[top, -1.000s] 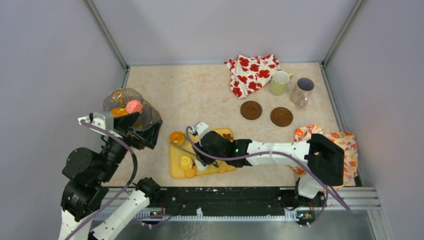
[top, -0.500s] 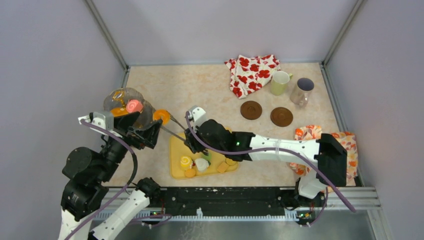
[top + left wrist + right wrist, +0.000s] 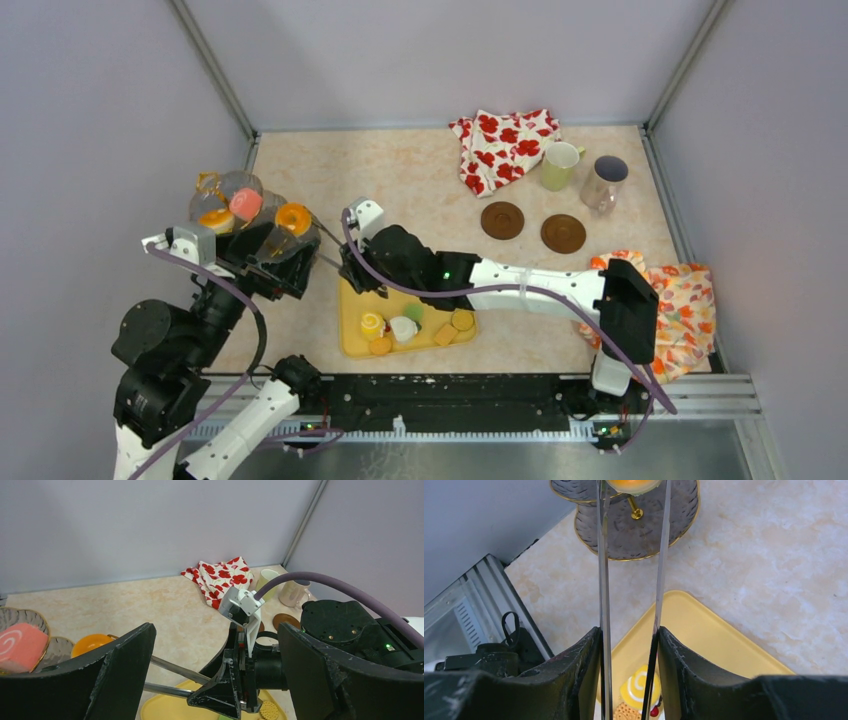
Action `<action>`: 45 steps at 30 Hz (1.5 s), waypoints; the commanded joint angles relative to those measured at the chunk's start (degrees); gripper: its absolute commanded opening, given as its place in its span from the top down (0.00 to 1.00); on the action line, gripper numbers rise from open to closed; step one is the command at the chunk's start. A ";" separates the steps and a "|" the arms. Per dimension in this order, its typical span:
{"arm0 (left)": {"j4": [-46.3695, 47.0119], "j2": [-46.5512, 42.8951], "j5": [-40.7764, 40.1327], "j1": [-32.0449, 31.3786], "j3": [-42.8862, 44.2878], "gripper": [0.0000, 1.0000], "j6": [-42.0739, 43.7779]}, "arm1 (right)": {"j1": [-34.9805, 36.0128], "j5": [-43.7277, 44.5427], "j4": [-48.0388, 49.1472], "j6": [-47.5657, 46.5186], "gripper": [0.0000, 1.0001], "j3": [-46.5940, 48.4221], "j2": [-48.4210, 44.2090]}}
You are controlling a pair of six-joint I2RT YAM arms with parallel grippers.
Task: Serve the afternoon tea
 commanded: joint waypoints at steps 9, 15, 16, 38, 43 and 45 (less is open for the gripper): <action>1.15 0.40 0.16 0.12 1.11 0.01 0.65 | -0.49 0.24 1.80 0.02 0.58 3.09 0.16; 1.15 0.24 0.09 0.11 1.04 0.01 0.45 | -0.49 -0.33 1.06 0.00 0.58 4.79 1.56; 1.17 0.23 0.07 0.11 1.03 0.01 0.47 | -0.49 -0.49 1.11 0.00 0.58 5.06 1.76; 1.59 0.30 -0.28 0.16 0.27 0.01 0.83 | -1.43 -1.85 -4.07 -1.36 0.57 15.55 10.17; 1.41 0.42 -0.02 0.18 0.66 0.01 0.87 | -1.65 -1.49 -5.42 -2.17 0.57 19.46 13.02; 0.96 0.41 -0.21 0.13 0.95 0.01 1.12 | -1.86 -1.18 -5.85 -2.48 0.57 20.81 13.91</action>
